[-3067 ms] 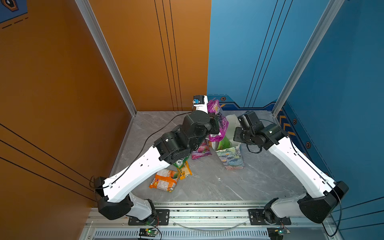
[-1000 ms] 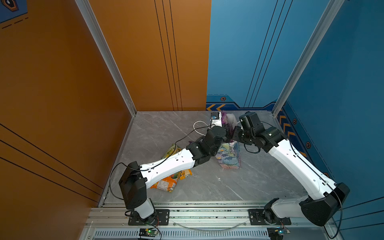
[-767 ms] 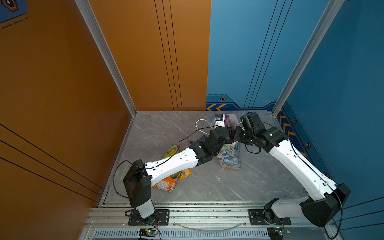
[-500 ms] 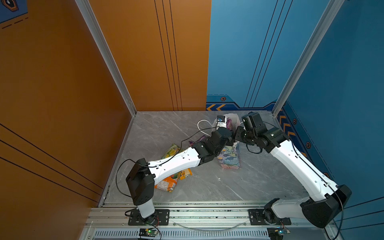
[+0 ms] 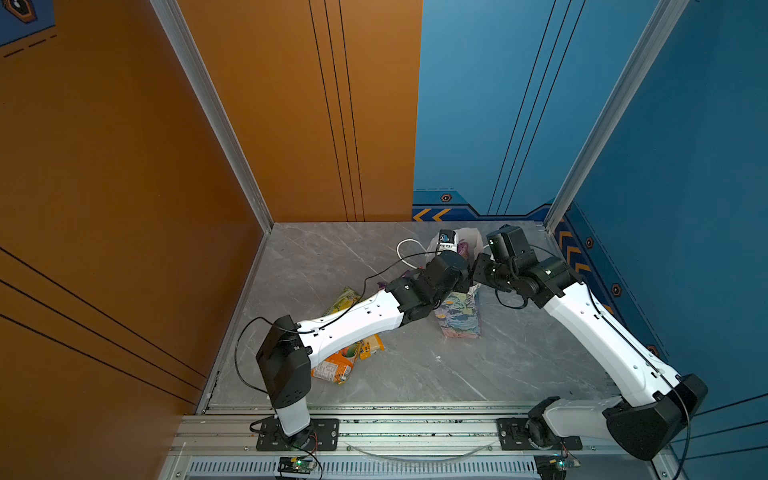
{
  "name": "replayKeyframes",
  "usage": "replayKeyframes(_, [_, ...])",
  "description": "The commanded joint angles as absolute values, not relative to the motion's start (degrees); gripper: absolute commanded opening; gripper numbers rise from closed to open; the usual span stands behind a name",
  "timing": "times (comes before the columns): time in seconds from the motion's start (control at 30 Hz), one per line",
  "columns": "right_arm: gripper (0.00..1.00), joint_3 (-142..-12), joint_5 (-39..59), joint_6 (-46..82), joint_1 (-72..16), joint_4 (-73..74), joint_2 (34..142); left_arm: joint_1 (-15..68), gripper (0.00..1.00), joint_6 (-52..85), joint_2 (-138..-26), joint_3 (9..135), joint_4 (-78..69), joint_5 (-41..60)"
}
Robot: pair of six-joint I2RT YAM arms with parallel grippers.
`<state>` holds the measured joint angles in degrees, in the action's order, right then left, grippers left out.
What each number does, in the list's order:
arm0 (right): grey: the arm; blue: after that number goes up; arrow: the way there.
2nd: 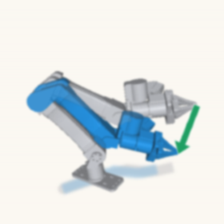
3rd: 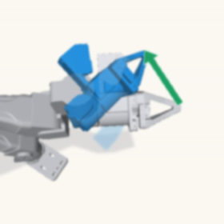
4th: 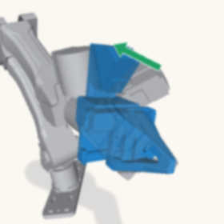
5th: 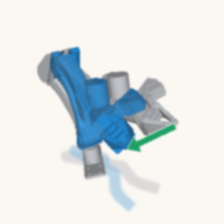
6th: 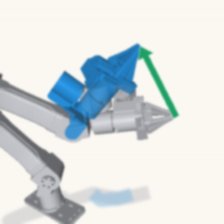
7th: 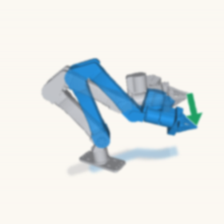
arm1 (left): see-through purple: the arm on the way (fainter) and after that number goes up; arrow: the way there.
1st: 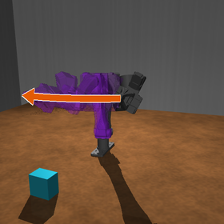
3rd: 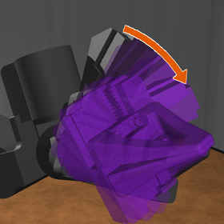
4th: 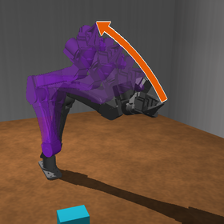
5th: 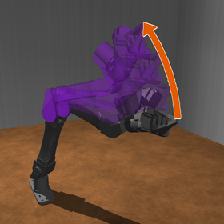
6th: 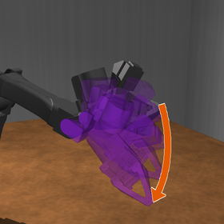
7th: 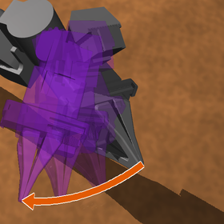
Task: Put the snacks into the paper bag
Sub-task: 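Lower the purple grape bag into the paper bag held by the right gripper, then open the left gripper, release the grape bag and withdraw from the paper bag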
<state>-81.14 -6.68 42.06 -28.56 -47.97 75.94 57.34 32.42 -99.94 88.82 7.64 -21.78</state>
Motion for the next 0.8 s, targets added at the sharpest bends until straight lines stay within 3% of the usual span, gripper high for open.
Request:
replayKeyframes(0.0, [0.0,-80.4,-5.8,42.4,-29.0,-47.3,74.9,58.0,0.12,32.8,-99.0,93.6,4.8,-19.7])
replayKeyframes(0.2, [0.0,-80.2,-5.9,42.3,-28.5,-47.4,74.7,57.5,0.38,31.6,-97.0,95.4,8.7,-18.2])
replayKeyframes(0.5, [0.0,-80.0,-5.8,41.7,-27.3,-47.8,74.1,56.2,0.66,29.3,-89.8,96.1,16.6,-15.2])
replayKeyframes(0.77, [0.0,-80.4,-5.2,40.9,-26.7,-48.3,74.1,54.0,0.74,27.0,-82.2,95.3,23.9,-14.0])
